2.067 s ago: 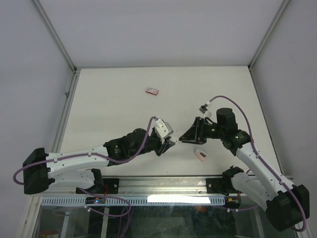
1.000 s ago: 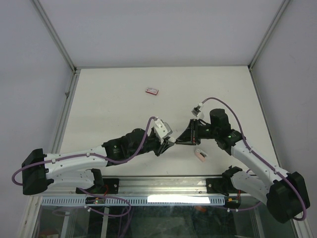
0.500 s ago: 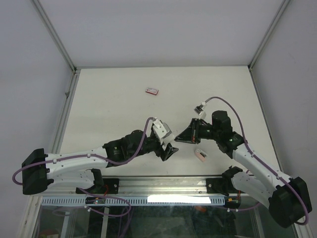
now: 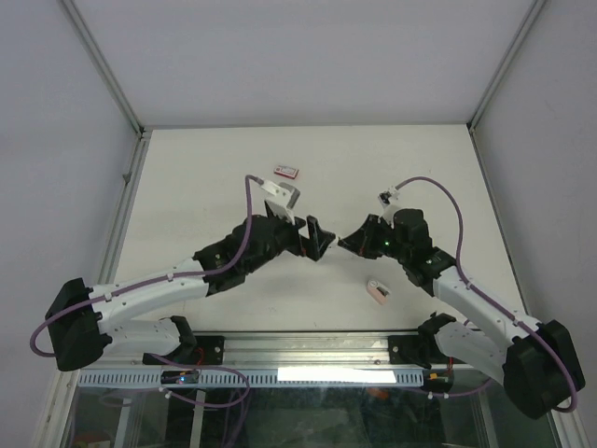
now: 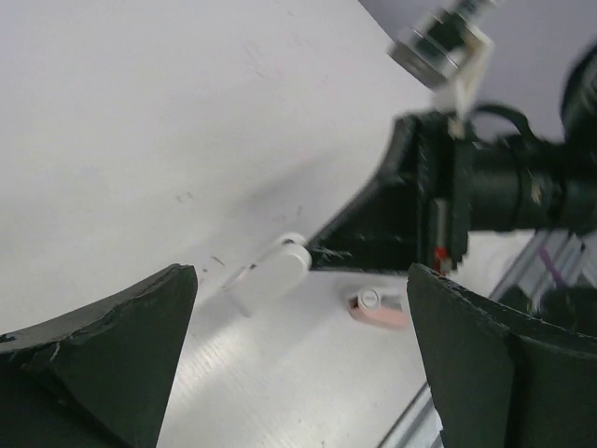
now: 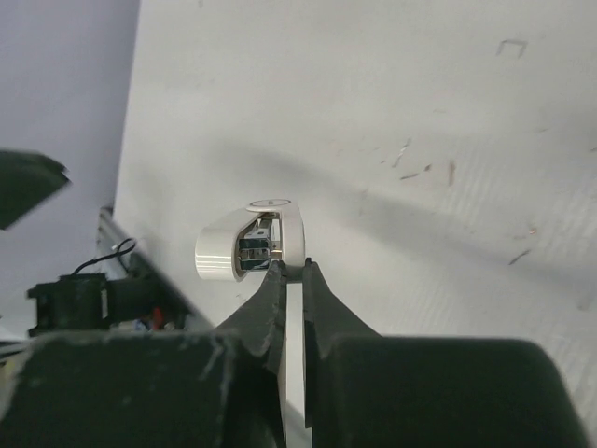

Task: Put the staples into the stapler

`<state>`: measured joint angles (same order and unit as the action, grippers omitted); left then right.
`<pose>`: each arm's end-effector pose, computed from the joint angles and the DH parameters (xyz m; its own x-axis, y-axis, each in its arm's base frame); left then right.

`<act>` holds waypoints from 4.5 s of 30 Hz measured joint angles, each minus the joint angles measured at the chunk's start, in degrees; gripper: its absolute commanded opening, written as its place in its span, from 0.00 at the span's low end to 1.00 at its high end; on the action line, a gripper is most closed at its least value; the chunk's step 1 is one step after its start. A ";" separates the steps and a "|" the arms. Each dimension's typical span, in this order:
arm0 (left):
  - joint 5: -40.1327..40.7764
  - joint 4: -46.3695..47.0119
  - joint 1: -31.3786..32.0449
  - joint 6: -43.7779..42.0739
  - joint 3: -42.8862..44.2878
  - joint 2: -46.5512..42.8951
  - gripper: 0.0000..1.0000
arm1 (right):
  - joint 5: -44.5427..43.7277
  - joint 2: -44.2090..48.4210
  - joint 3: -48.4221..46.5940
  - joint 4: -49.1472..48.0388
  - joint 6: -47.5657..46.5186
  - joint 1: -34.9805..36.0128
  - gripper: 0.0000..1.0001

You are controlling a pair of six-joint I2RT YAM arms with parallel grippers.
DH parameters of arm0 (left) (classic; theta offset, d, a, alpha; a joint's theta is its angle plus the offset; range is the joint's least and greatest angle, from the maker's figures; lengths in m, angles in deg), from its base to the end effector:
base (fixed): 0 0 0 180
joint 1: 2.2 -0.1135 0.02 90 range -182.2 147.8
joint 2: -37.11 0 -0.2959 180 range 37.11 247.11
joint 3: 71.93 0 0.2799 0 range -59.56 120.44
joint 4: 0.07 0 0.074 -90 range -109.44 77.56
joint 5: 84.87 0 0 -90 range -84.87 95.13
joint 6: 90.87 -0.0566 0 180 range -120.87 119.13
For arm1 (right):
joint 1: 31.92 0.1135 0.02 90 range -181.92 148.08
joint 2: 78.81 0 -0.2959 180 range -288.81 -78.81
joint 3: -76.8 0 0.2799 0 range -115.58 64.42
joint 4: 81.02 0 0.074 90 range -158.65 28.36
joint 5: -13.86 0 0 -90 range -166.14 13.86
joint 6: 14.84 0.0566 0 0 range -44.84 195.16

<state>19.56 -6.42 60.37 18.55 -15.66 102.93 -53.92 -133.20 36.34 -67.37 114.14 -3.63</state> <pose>0.1501 -0.2586 0.3017 -0.3681 0.0103 -0.9297 0.6646 0.7022 -0.2554 0.1936 0.1285 0.2282 -0.7786 0.2423 -0.5789 -0.3140 0.6482 0.6937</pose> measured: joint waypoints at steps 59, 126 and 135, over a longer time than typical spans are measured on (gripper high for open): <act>-8.04 1.14 -12.79 28.41 -0.98 23.12 0.54 | -30.27 -17.97 -2.51 -8.63 -9.20 17.49 0.00; -8.68 -2.32 -29.66 24.48 -16.79 -1.81 0.85 | -14.36 -34.49 -6.51 -17.70 9.11 8.48 0.39; -8.61 -3.85 -29.66 23.91 -16.79 -3.34 0.86 | -14.80 -31.15 -3.80 -16.02 9.09 6.29 0.37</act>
<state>10.95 -10.27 30.71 42.46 -32.44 99.59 -68.72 -164.35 32.54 -83.39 123.23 2.67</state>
